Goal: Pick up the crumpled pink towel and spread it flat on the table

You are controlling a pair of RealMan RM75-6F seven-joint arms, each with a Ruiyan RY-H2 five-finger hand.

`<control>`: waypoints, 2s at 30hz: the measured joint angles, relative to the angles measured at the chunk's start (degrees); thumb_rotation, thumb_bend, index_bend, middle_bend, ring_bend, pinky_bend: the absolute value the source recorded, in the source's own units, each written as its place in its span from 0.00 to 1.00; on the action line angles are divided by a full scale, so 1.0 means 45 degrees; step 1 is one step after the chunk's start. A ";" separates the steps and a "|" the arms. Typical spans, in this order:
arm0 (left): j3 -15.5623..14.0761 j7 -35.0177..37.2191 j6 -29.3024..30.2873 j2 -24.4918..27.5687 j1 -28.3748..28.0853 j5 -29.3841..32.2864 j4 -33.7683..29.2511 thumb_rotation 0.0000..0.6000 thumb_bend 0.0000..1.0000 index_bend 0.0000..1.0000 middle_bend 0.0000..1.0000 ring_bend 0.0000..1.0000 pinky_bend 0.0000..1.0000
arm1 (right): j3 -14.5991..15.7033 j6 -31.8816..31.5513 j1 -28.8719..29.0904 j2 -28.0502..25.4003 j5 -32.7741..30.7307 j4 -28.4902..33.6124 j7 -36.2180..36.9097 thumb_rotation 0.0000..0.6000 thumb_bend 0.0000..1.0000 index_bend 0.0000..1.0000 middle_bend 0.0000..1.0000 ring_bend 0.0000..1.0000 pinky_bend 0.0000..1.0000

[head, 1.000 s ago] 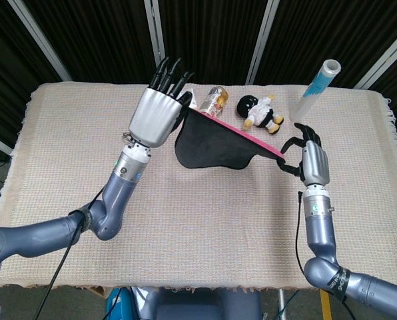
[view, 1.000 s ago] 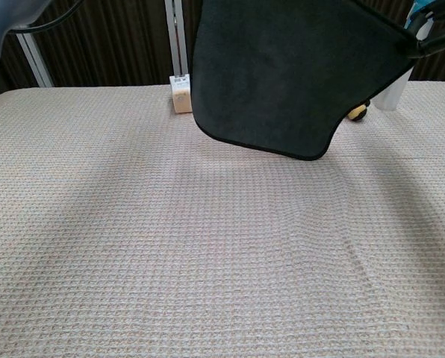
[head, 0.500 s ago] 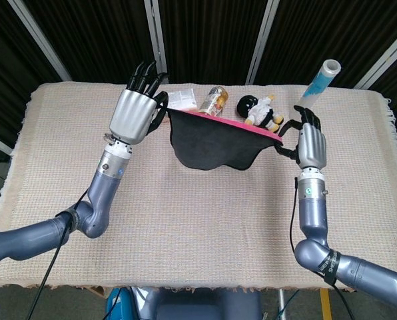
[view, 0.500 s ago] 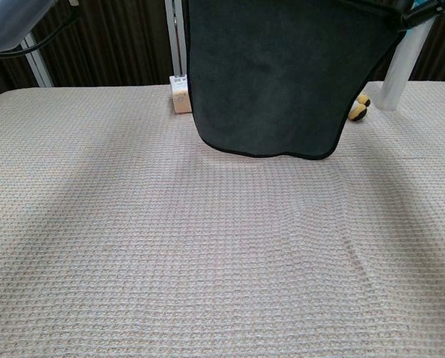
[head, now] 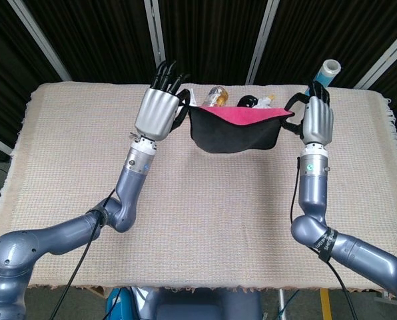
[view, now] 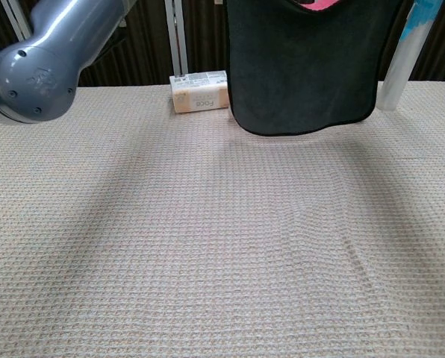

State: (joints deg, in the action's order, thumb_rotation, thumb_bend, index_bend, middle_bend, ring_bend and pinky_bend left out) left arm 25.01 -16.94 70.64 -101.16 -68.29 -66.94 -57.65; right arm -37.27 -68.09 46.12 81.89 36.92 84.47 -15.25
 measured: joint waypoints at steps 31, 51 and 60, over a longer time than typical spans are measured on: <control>-0.2666 0.1419 0.2434 0.0113 0.3437 -0.2288 -0.2647 1.00 0.54 0.62 0.19 0.00 0.00 | 0.3534 -0.1369 -0.2753 0.0222 0.2115 0.2015 0.0820 1.00 0.54 0.66 0.15 0.00 0.00; -0.4369 0.1082 0.3994 0.0692 0.5431 -0.4342 -0.4930 1.00 0.54 0.62 0.19 0.00 0.00 | 0.5555 -0.2430 -0.4763 0.0212 0.4288 0.2865 0.1823 1.00 0.54 0.66 0.15 0.00 0.00; -0.4976 0.1007 0.4441 0.0908 0.6275 -0.5158 -0.5413 1.00 0.54 0.62 0.19 0.00 0.00 | 0.6364 -0.2866 -0.5499 0.0346 0.5427 0.3023 0.2035 1.00 0.54 0.66 0.15 0.00 0.00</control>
State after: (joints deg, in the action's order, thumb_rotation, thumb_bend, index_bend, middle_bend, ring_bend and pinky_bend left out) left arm 2.61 -12.41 90.63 -97.08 -40.05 -90.15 -82.00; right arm -8.64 -80.98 21.37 83.45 61.34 98.07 -6.09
